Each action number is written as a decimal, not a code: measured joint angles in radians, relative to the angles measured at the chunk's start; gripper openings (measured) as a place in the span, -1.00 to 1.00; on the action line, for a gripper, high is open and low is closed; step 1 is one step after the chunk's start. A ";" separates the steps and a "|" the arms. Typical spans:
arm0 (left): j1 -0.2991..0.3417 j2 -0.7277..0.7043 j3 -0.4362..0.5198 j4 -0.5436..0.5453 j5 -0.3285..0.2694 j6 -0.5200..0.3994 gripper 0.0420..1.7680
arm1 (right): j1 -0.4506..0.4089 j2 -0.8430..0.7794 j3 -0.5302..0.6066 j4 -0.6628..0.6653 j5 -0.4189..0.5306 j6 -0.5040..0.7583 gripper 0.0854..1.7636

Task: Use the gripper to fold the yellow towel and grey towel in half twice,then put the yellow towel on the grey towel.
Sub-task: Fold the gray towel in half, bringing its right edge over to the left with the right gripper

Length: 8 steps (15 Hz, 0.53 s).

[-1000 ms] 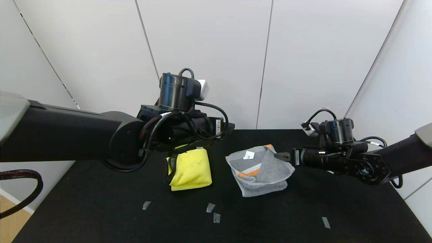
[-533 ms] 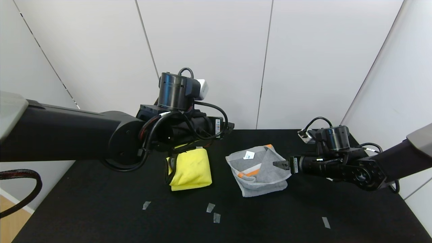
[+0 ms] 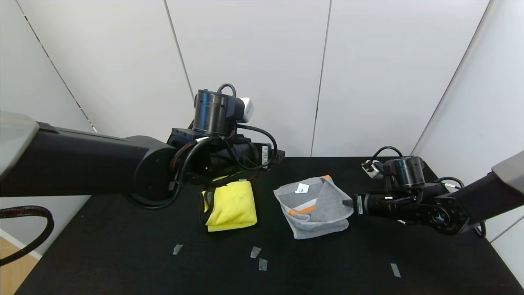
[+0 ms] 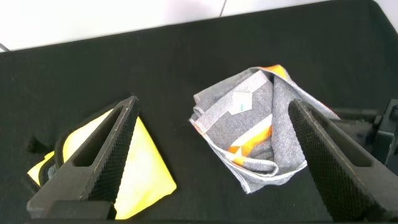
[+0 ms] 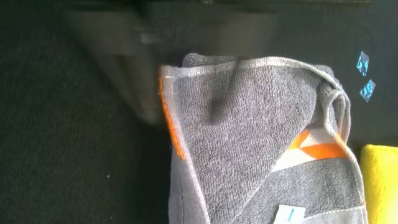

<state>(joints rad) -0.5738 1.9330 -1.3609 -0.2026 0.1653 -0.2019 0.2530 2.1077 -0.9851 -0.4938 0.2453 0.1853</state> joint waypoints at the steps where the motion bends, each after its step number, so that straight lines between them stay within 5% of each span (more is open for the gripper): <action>1: 0.000 0.000 0.000 0.000 0.000 0.000 0.94 | 0.001 0.000 0.002 0.000 0.000 0.000 -0.96; 8: 0.000 0.000 -0.001 -0.001 0.000 0.000 0.94 | 0.029 -0.020 -0.016 0.002 0.001 0.005 -0.96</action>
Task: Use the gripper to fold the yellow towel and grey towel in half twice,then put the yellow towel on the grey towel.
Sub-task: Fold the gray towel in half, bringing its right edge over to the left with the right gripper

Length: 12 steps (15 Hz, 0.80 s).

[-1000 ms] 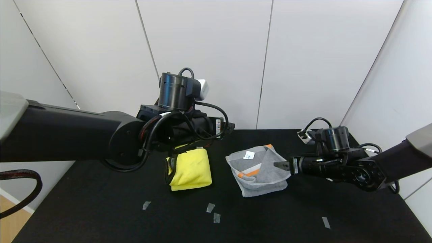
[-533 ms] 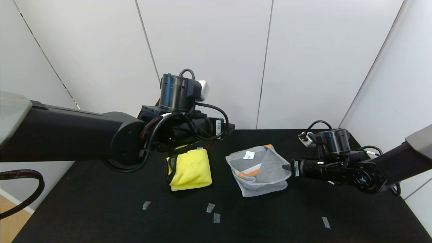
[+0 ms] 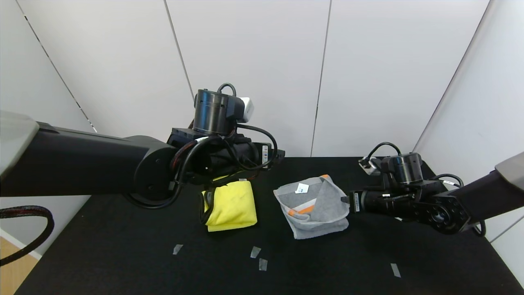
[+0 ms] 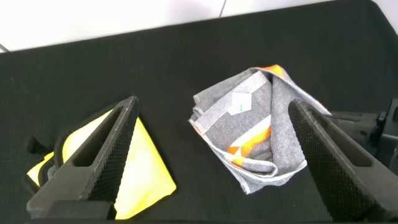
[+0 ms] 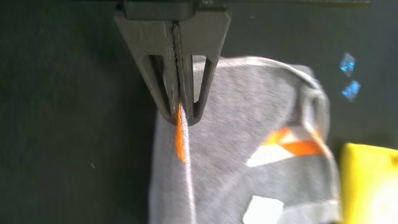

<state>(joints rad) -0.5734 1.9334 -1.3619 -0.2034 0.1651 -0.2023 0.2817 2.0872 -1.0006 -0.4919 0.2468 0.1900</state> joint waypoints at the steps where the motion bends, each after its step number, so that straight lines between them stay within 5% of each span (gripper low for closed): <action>1: 0.000 0.000 0.001 0.000 0.000 0.000 0.94 | 0.007 -0.004 -0.015 0.000 0.001 0.000 -0.96; 12: -0.001 -0.003 0.004 -0.004 0.000 0.002 0.94 | 0.096 0.034 -0.205 0.019 0.006 0.002 -0.96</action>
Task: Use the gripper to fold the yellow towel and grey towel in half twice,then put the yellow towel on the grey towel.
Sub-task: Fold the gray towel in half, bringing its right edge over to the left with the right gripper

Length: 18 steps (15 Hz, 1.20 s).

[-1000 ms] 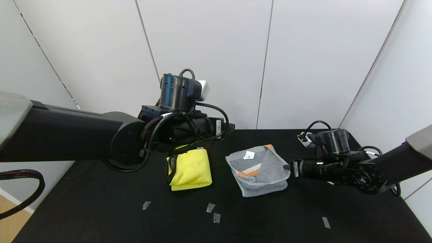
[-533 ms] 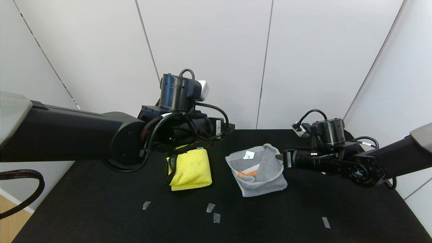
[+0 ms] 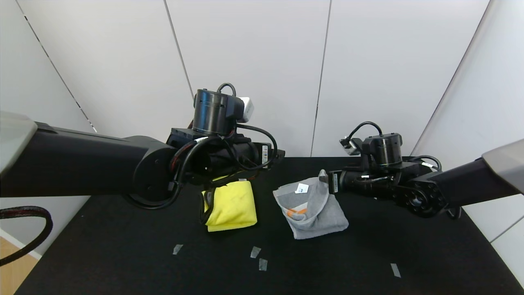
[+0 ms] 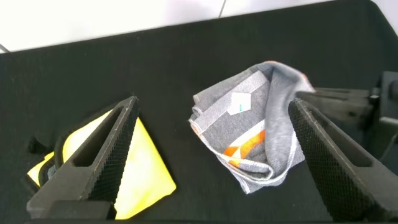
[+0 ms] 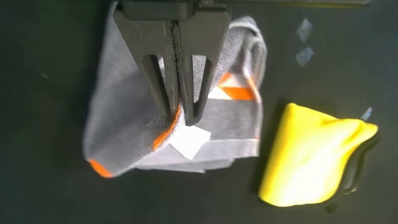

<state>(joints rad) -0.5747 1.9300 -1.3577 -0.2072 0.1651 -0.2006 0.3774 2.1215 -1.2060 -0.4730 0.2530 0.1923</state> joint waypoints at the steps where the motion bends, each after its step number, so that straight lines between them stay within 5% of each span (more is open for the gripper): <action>1: 0.000 0.000 0.000 0.000 0.000 0.000 0.94 | 0.013 0.011 -0.015 0.000 0.000 0.001 -0.96; 7: 0.001 -0.002 -0.001 0.001 0.000 0.000 0.94 | 0.099 0.079 -0.089 -0.002 -0.002 0.003 -0.96; 16: 0.001 -0.003 -0.001 0.005 0.000 0.000 0.94 | 0.111 0.173 -0.172 0.016 -0.001 0.003 -0.96; 18: 0.001 -0.004 -0.001 0.005 0.000 0.000 0.94 | 0.114 0.182 -0.189 0.028 0.000 0.003 -0.54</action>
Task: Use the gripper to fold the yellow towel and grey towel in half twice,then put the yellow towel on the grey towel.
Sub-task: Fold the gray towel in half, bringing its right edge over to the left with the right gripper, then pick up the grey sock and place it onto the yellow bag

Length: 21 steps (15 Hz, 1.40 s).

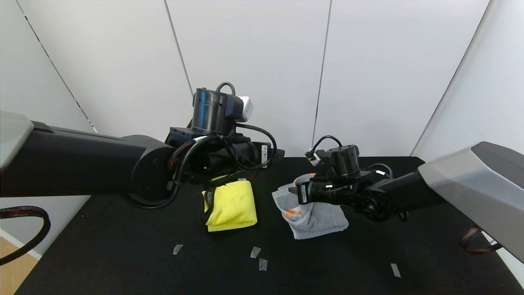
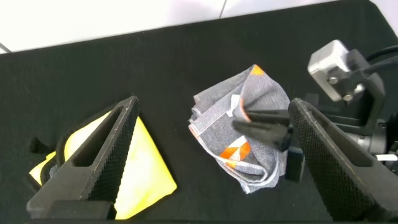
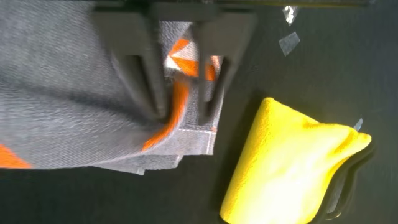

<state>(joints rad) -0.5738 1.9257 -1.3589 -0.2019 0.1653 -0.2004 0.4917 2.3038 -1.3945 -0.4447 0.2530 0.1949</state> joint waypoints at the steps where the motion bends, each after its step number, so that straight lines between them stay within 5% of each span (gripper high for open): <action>1: 0.000 0.000 0.000 0.000 0.000 0.000 0.94 | 0.002 0.004 -0.007 -0.001 -0.001 -0.001 -0.37; 4: 0.000 0.000 0.001 0.000 0.001 0.000 0.94 | 0.007 0.006 -0.016 -0.009 0.000 -0.001 0.06; 9: 0.000 0.000 0.000 0.001 0.002 0.000 0.94 | 0.036 -0.020 -0.046 0.024 0.000 -0.003 0.47; 15: 0.000 -0.001 0.000 0.001 0.001 0.000 0.94 | 0.045 -0.049 -0.066 0.049 -0.004 -0.003 0.72; 21: 0.001 -0.014 0.003 0.005 0.001 0.000 0.94 | 0.006 -0.143 0.094 0.044 -0.013 0.007 0.83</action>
<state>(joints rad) -0.5730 1.9117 -1.3557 -0.1966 0.1662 -0.2004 0.4972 2.1604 -1.3009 -0.4002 0.2402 0.2023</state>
